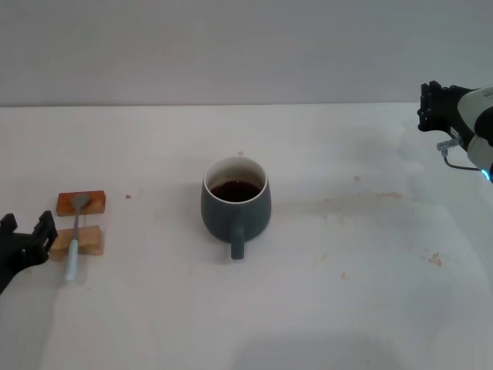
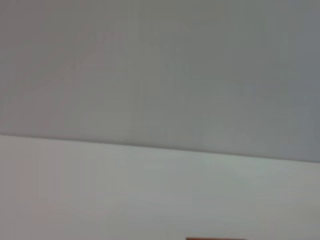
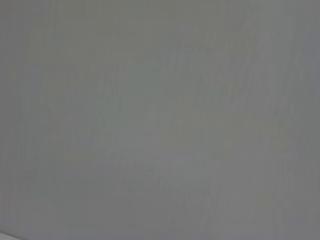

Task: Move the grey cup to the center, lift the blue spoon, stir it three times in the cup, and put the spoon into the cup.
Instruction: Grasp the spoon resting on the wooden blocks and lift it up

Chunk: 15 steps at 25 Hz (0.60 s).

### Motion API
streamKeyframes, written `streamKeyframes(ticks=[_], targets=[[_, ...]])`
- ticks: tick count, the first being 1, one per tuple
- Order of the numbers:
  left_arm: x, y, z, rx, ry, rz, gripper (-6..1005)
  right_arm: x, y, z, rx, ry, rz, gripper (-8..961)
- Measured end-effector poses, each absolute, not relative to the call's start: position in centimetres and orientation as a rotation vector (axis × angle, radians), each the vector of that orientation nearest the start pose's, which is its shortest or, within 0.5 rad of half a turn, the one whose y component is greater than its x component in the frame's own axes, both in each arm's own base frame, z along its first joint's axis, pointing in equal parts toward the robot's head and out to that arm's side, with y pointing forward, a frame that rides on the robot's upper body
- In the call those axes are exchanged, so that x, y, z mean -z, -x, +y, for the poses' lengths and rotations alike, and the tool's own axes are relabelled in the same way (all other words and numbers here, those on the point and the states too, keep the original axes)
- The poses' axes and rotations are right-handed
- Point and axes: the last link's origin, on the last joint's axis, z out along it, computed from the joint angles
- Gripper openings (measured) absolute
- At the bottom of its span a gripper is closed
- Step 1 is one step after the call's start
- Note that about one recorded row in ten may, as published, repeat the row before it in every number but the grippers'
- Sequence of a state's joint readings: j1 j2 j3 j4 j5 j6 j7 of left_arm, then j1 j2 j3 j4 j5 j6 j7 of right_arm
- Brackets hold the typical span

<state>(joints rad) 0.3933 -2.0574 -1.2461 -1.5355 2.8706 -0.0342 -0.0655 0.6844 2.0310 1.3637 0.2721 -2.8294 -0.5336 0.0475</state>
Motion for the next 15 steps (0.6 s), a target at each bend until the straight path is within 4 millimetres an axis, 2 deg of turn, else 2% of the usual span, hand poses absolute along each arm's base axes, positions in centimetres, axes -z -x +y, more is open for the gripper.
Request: streamKeyframes(ticks=[8, 15], targets=[[-0.7, 29.8, 22.3, 0.376, 1.609, -1.084, 530, 1.7, -28.3, 43.7, -0.327, 1.821, 0.511, 68], [0.8, 29.0, 21.1, 0.403, 1.631, -1.108, 529, 1.7, -28.3, 43.7, -0.328, 1.821, 0.510, 68]])
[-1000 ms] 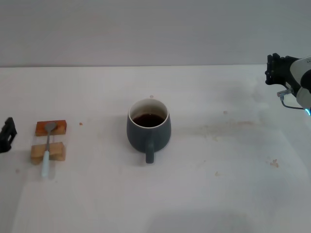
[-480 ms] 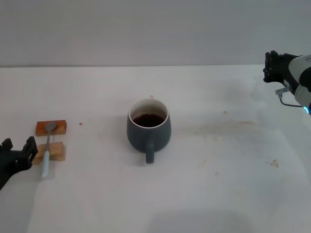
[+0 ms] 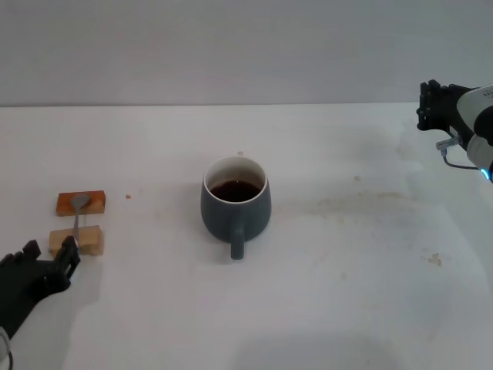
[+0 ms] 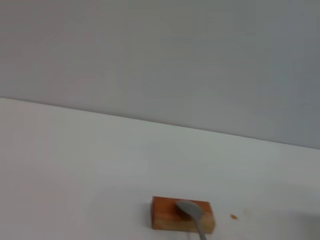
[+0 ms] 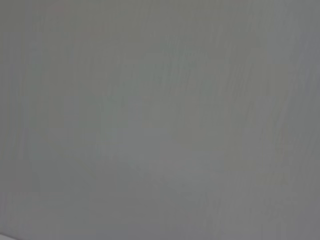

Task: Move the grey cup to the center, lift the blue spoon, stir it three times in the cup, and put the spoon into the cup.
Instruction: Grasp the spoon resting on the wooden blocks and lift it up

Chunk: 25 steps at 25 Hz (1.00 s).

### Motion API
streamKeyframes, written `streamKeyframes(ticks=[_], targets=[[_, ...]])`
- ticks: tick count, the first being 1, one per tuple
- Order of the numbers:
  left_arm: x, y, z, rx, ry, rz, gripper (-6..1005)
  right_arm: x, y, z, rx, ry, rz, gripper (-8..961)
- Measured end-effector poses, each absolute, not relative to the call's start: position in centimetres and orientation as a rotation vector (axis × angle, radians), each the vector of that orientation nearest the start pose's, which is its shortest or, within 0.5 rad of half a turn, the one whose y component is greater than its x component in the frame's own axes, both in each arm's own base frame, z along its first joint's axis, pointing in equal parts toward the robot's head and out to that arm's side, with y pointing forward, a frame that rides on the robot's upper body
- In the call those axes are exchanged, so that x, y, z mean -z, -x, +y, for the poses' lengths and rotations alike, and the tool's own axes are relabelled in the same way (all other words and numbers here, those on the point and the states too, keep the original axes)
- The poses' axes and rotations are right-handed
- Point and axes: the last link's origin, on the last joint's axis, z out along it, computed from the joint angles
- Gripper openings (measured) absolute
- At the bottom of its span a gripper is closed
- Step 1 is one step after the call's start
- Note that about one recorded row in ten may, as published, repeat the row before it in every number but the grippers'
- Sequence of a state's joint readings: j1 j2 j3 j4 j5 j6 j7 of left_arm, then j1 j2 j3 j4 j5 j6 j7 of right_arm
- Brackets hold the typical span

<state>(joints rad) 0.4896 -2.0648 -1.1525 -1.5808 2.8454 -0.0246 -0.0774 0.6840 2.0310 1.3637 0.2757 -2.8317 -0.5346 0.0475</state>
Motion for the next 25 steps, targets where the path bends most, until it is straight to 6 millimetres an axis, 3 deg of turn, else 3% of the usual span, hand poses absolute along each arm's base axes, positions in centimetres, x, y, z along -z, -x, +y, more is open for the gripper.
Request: streamKeyframes(ticks=[13, 19, 25], targets=[[1.8, 31.8, 20.9, 0.452, 1.573, -1.065, 529, 1.7, -28.2, 43.6, -0.331, 1.826, 0.498, 68], [2.0, 31.7, 20.5, 0.516, 1.548, -1.019, 529, 1.7, -28.5, 43.6, -0.312, 1.828, 0.509, 68], [3.3, 31.5, 18.9, 0.607, 1.516, -0.981, 528, 1.6, -28.6, 43.7, -0.288, 1.833, 0.505, 68]])
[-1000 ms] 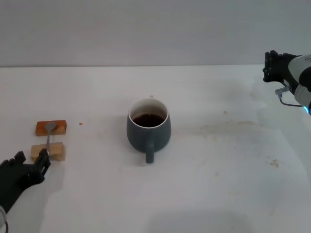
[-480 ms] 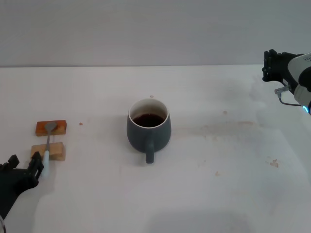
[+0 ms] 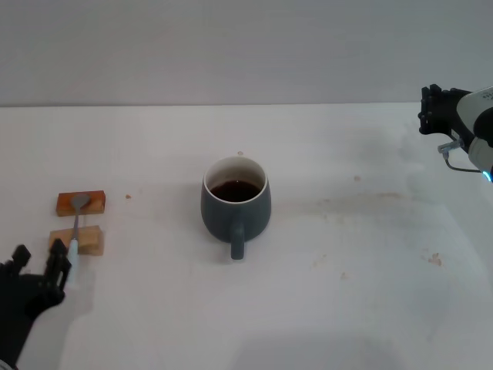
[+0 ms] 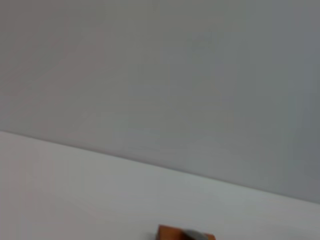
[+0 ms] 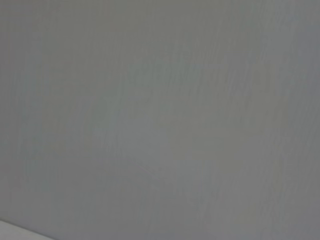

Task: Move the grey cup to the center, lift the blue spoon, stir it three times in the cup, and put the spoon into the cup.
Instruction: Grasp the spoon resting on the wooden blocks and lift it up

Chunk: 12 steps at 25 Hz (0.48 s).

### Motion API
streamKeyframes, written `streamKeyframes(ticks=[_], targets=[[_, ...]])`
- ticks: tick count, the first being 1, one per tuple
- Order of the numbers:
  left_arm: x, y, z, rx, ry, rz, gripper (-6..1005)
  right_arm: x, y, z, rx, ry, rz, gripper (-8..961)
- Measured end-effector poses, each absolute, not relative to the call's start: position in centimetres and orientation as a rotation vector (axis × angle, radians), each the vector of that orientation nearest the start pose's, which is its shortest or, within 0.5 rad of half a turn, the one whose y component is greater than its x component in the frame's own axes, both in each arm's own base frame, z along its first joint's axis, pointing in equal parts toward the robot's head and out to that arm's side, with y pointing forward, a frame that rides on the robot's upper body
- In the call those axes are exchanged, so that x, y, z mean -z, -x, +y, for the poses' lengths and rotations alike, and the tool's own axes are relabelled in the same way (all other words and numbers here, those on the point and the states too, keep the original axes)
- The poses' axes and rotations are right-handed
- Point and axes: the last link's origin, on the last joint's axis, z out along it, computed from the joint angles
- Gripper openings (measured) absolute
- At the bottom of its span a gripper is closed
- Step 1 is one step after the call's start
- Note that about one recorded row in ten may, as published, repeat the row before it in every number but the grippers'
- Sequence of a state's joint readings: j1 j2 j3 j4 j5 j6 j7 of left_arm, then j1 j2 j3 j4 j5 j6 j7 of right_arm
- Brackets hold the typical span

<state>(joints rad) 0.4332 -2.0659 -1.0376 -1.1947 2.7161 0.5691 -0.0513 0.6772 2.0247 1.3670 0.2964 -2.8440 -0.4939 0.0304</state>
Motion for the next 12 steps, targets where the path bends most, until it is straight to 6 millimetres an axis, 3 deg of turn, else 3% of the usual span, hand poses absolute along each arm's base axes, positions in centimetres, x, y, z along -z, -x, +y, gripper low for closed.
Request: streamKeyframes(ticks=[5, 12], targets=[[5.4, 31.4, 18.0, 0.643, 1.505, -0.940, 528, 1.4, -28.1, 44.1, -0.252, 1.824, 0.461, 68], [6.6, 32.0, 18.4, 0.631, 1.487, -0.925, 528, 1.0, -28.3, 43.6, -0.267, 1.803, 0.462, 68]])
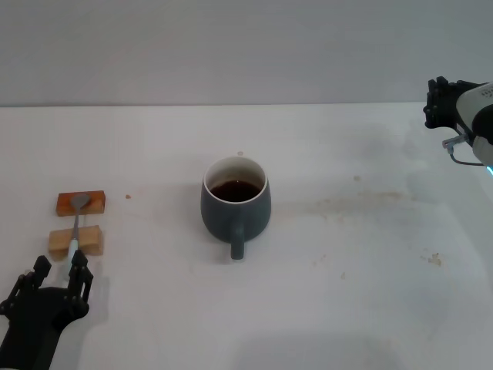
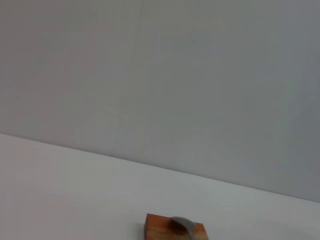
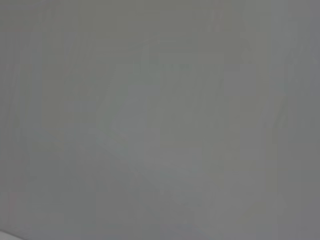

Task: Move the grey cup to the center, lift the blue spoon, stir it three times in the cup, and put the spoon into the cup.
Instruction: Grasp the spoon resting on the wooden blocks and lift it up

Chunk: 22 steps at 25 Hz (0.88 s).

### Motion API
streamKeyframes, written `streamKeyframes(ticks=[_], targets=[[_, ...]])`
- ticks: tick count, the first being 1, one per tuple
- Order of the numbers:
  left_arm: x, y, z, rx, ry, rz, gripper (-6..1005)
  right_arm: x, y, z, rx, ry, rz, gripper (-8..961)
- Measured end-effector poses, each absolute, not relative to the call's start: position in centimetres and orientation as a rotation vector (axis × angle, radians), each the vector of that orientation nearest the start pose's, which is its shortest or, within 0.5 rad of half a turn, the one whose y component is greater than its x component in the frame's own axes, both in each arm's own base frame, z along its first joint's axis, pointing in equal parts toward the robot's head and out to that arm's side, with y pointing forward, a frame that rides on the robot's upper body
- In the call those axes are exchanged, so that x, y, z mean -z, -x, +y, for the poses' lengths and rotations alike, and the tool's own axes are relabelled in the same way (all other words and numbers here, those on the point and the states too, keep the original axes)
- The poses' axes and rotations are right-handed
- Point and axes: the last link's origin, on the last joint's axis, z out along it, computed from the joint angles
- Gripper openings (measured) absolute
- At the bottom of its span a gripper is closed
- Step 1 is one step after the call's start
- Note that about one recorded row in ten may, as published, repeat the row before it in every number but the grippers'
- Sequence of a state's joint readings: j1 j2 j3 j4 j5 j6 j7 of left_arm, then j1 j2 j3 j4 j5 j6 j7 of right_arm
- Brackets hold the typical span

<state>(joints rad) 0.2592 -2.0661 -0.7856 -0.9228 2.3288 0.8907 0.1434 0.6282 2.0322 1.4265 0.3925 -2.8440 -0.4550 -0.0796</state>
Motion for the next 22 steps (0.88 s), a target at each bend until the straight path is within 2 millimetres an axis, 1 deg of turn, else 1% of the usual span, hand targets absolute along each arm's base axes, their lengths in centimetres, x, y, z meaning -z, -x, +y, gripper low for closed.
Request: streamKeyframes(ticks=[3, 7, 8, 15, 22], targets=[[6.7, 32.4, 19.0, 0.637, 1.472, -0.910, 528, 0.8, -28.7, 42.9, -0.286, 1.786, 0.476, 68], [6.7, 32.5, 19.2, 0.644, 1.468, -0.902, 527, 0.7, -28.9, 42.7, -0.291, 1.781, 0.480, 68], [6.7, 32.7, 19.5, 0.644, 1.460, -0.899, 527, 0.6, -29.0, 42.7, -0.289, 1.779, 0.479, 68], [6.7, 33.1, 19.9, 0.631, 1.460, -0.887, 527, 0.5, -28.8, 43.0, -0.278, 1.788, 0.466, 68], [6.9, 33.4, 19.6, 0.625, 1.451, -0.896, 527, 0.5, -28.3, 43.3, -0.268, 1.795, 0.440, 68]])
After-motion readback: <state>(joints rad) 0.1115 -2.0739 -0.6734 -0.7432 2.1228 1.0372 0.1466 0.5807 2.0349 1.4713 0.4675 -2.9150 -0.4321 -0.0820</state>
